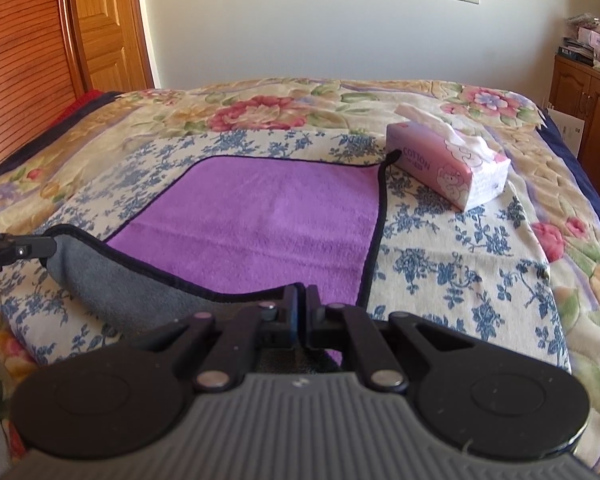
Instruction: Fold towel
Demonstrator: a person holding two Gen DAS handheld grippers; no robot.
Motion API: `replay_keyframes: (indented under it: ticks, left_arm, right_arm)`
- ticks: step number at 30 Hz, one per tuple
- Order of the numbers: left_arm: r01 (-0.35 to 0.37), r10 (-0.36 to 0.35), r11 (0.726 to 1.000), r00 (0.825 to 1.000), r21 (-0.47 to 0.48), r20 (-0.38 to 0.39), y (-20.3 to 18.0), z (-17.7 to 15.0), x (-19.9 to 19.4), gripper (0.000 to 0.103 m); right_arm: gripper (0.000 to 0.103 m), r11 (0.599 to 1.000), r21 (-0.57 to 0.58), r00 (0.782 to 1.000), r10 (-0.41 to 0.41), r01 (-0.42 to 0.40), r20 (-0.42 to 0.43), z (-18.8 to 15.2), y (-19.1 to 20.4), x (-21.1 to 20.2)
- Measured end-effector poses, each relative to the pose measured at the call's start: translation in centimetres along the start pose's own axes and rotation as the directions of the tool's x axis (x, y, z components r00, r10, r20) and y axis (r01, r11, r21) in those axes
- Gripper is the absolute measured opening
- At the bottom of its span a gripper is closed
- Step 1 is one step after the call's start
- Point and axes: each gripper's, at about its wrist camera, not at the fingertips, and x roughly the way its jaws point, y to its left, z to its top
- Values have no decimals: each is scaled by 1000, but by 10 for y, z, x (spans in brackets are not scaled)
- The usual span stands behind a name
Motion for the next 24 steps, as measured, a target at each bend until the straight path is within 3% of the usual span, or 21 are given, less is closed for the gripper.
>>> replay_keyframes:
  ticks: [24]
  left_arm:
    - [-5,5,1000,1000,21,22,-3,23,7,6]
  right_arm:
    - [4,998,-59,996,23,-18,89,24,4,-2]
